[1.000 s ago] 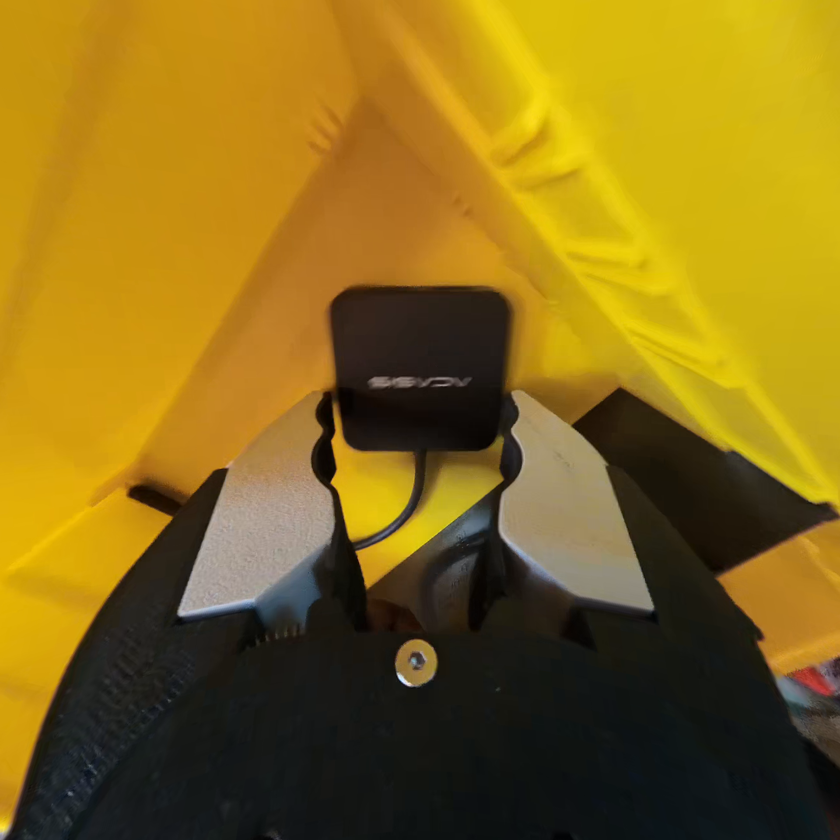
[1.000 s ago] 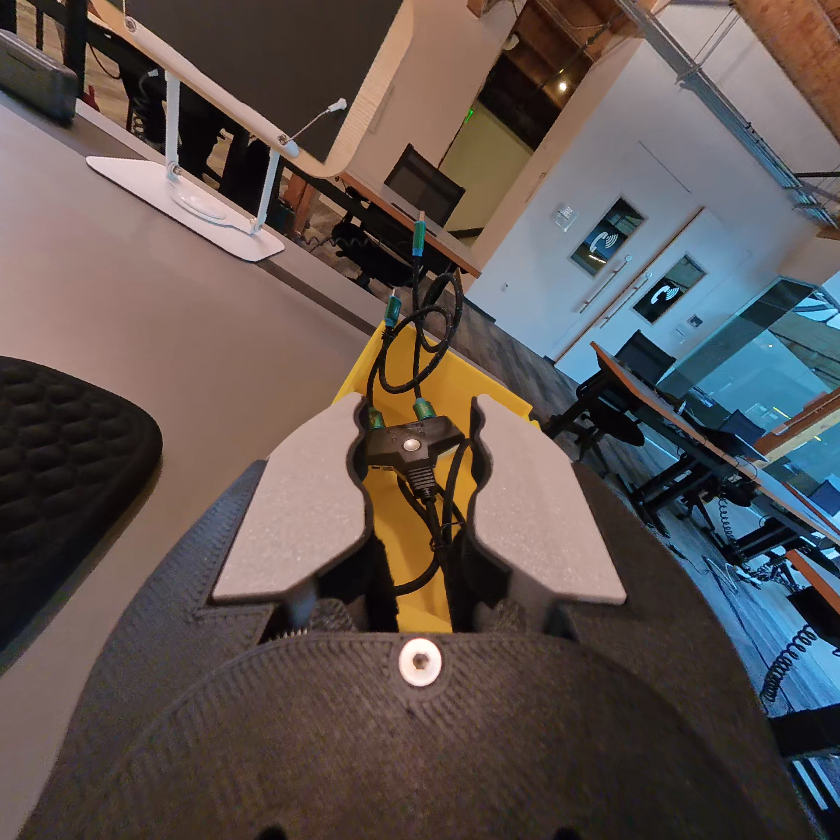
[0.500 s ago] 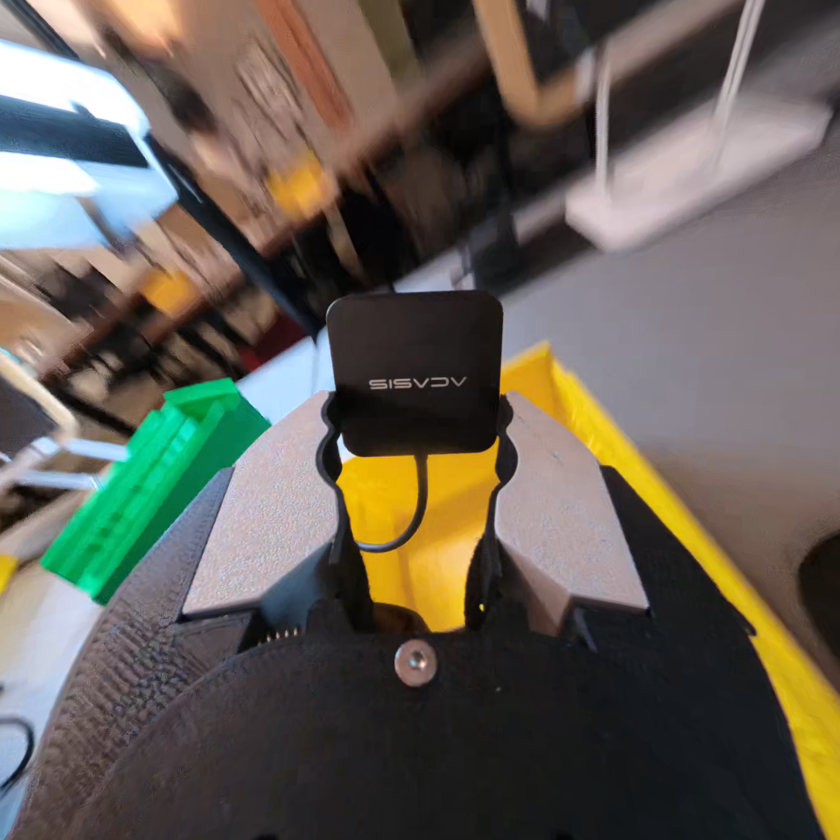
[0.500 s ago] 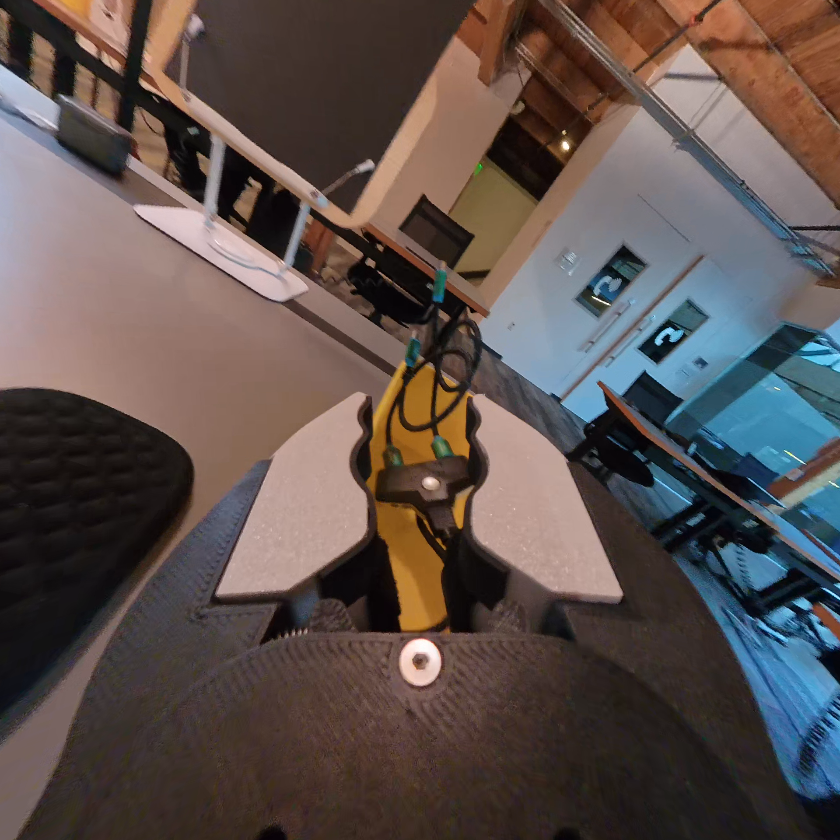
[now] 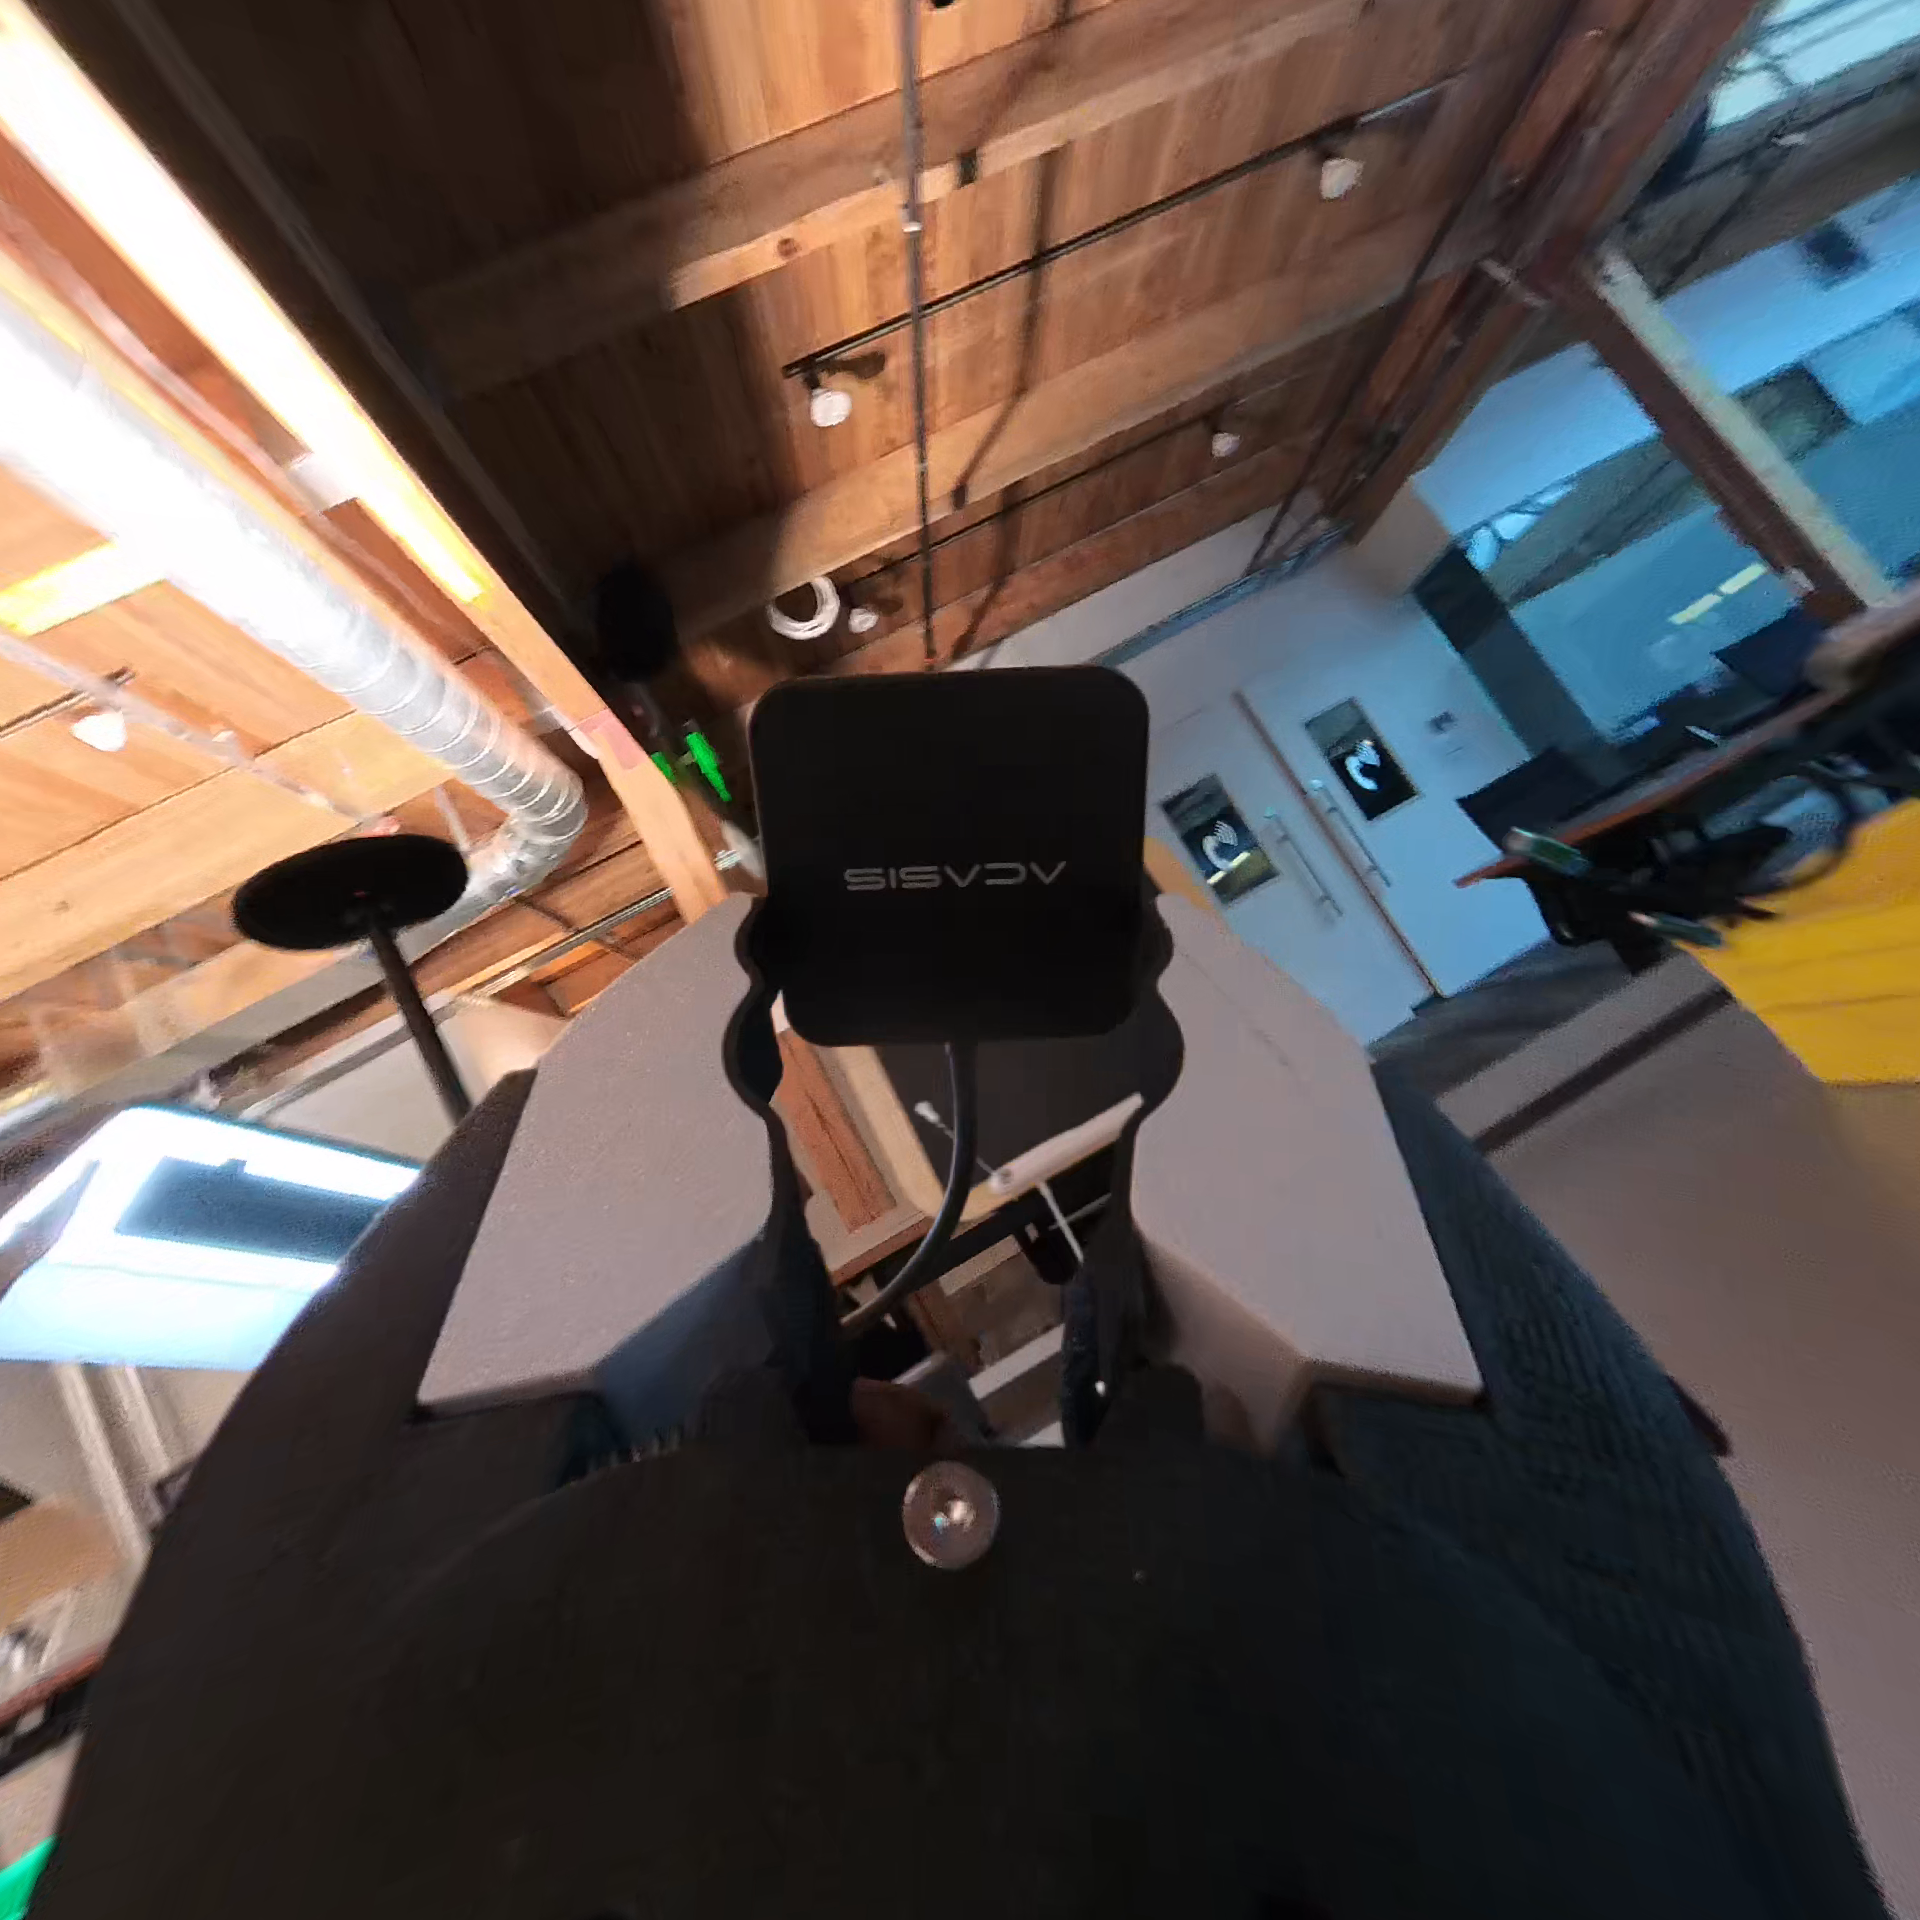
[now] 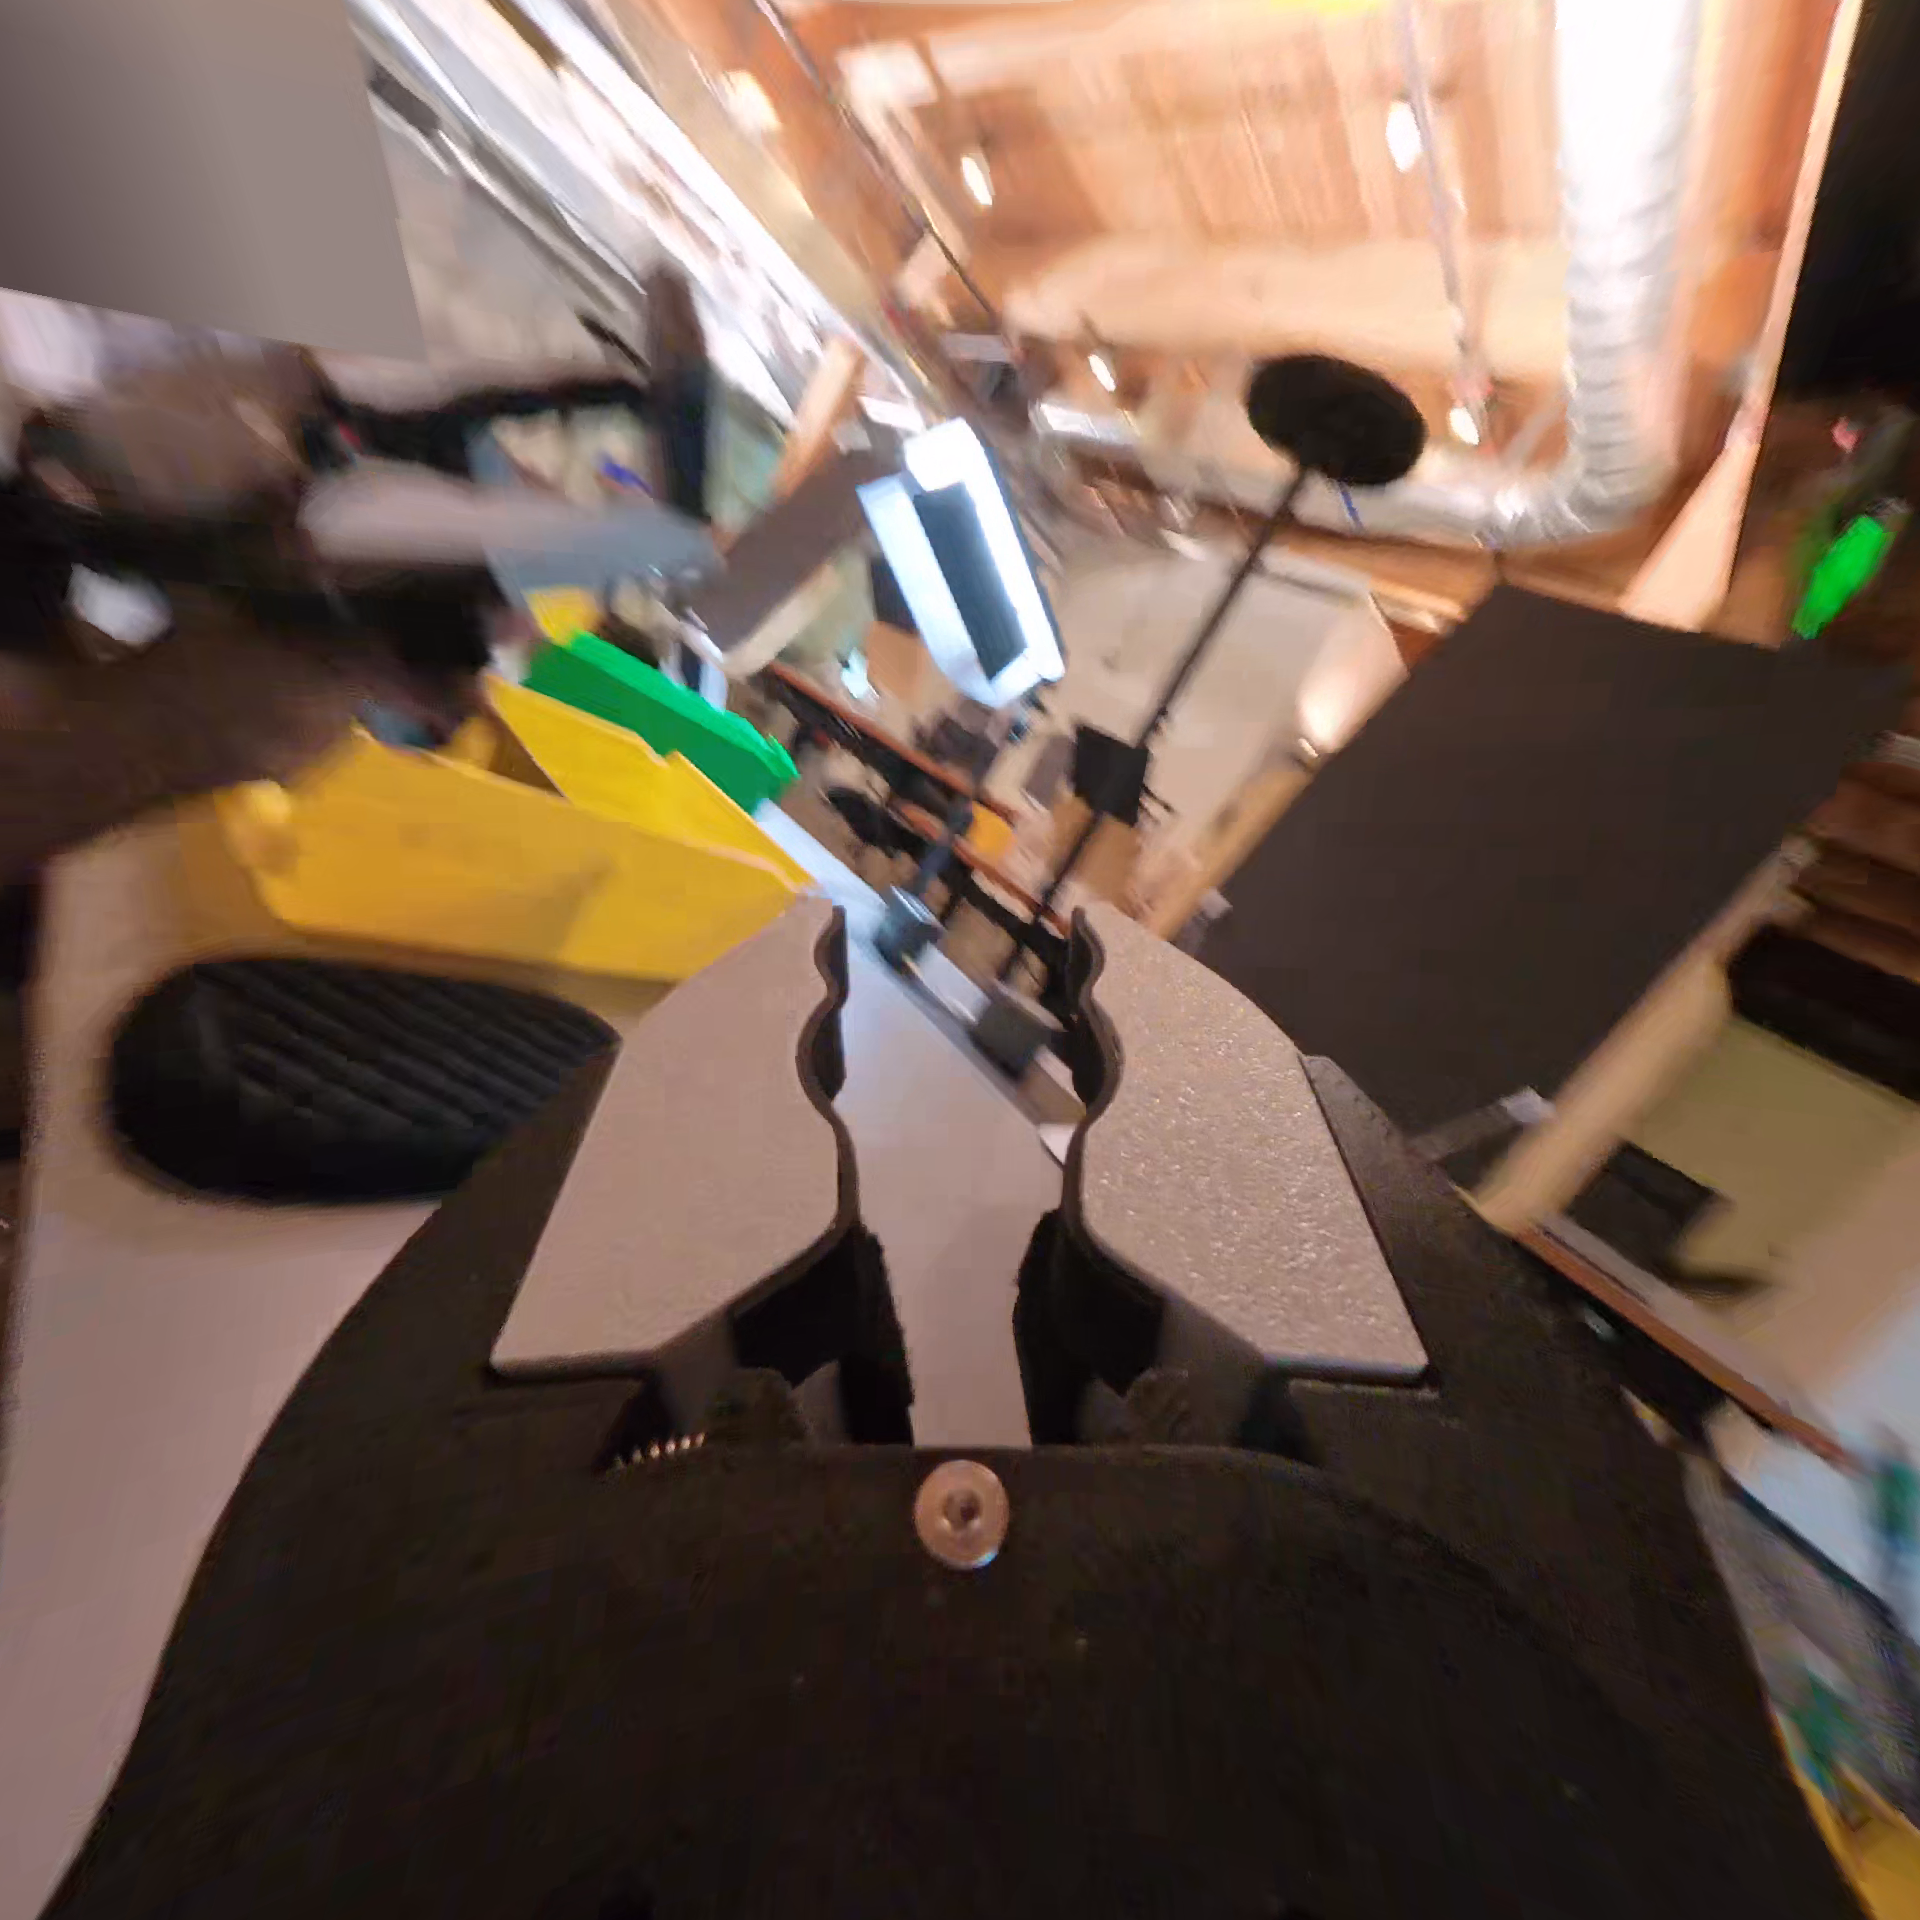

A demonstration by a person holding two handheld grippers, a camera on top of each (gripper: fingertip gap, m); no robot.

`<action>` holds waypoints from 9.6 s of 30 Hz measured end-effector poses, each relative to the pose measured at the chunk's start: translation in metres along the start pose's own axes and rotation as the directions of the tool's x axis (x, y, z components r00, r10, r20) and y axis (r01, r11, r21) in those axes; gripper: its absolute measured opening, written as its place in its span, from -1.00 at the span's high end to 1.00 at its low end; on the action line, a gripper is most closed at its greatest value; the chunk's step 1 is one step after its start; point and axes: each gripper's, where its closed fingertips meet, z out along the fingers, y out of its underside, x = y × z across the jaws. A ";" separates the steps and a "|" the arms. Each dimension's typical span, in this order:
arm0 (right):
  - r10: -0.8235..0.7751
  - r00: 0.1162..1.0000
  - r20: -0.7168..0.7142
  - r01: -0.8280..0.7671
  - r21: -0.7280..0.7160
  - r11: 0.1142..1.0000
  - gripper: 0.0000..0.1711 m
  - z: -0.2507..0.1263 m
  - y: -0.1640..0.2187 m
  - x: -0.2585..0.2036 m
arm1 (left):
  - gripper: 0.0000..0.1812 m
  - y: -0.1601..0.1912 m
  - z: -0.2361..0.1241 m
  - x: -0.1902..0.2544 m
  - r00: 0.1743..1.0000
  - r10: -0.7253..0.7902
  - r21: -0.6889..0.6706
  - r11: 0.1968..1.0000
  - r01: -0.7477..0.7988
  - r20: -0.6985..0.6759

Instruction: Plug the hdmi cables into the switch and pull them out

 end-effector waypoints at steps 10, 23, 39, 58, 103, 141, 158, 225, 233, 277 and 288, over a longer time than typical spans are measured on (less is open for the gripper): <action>-0.048 0.997 0.068 0.047 0.004 0.999 0.42 0.023 0.001 -0.039 | 0.28 0.026 -0.008 0.132 0.642 0.737 0.141 0.673 -0.726 -0.210; -0.274 0.962 -0.019 0.268 -0.146 0.952 0.83 0.011 0.032 -0.015 | 0.36 0.011 -0.012 0.126 0.836 0.466 0.184 0.884 -0.430 -0.290; -0.502 0.835 -0.226 0.418 -0.331 0.846 0.83 -0.042 0.037 0.062 | 0.45 0.138 -0.132 -0.161 0.951 -0.204 -0.772 0.556 0.308 0.233; -0.550 0.807 -0.214 0.460 -0.355 0.814 0.83 -0.041 0.037 0.061 | 0.50 0.293 -0.198 -0.153 0.890 -0.255 -0.925 -0.155 0.348 0.378; -0.599 0.774 -0.205 0.530 -0.306 0.791 0.83 -0.044 0.025 0.056 | 0.93 0.073 -0.053 -0.076 0.831 -0.188 -0.546 0.823 -0.158 -0.524; -0.613 0.753 -0.240 0.530 -0.330 0.781 0.83 -0.058 0.026 0.069 | 0.59 0.174 -0.108 0.133 0.768 -0.477 -0.897 0.326 -0.298 -0.428; -0.609 0.760 -0.226 0.530 -0.327 0.783 0.83 -0.055 0.030 0.066 | 0.75 0.163 -0.178 0.034 0.515 -0.320 -0.606 0.368 -0.706 -0.795; -0.920 0.308 0.241 0.929 -0.284 0.236 0.83 0.028 0.109 -0.057 | 0.84 0.100 -0.080 0.153 0.552 -0.285 -0.534 0.764 -0.362 -0.783; -0.914 0.307 0.266 0.934 -0.268 0.235 0.83 0.029 0.113 -0.064 | 0.86 0.109 -0.085 0.159 0.529 -0.298 -0.547 0.730 -0.410 -0.795; -0.802 0.378 0.463 0.913 -0.331 0.240 0.84 0.022 0.155 -0.069 | 0.86 0.144 -0.092 0.175 0.572 -0.413 -0.647 0.705 -0.291 -0.709; -0.786 0.361 0.501 0.929 -0.266 0.258 0.84 0.022 0.158 -0.079 | 0.88 0.150 -0.092 0.174 0.610 -0.199 -0.538 0.718 -0.442 -0.767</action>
